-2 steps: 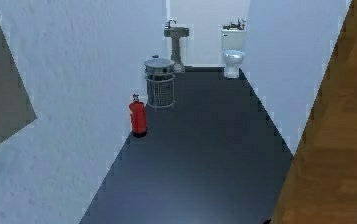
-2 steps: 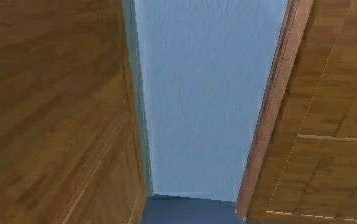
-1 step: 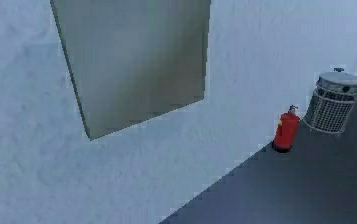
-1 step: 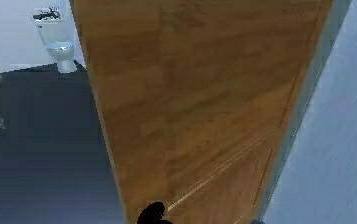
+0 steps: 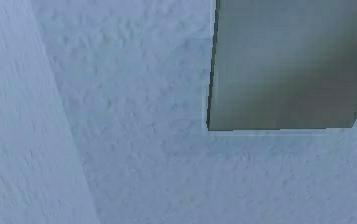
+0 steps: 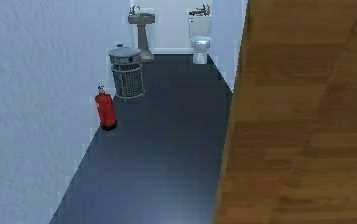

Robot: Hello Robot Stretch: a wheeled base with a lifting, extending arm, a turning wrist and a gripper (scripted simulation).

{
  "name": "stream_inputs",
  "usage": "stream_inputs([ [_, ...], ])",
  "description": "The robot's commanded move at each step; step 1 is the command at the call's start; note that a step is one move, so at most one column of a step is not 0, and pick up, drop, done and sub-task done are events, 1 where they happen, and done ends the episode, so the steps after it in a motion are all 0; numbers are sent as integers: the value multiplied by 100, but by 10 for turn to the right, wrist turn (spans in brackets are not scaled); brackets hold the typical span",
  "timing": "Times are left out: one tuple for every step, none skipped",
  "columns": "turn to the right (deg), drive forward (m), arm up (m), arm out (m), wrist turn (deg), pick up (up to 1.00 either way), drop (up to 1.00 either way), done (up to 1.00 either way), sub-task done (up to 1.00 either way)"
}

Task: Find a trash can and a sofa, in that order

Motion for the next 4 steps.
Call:
stream_inputs([
  [0,5,0,0,0,0,0,0,0],
  [450,0,0,0,0,0,0,0,0],
  [240,0,0,0,0,0,0,0,0],
  [0,75,0,0,0,0,0,0,0],
])
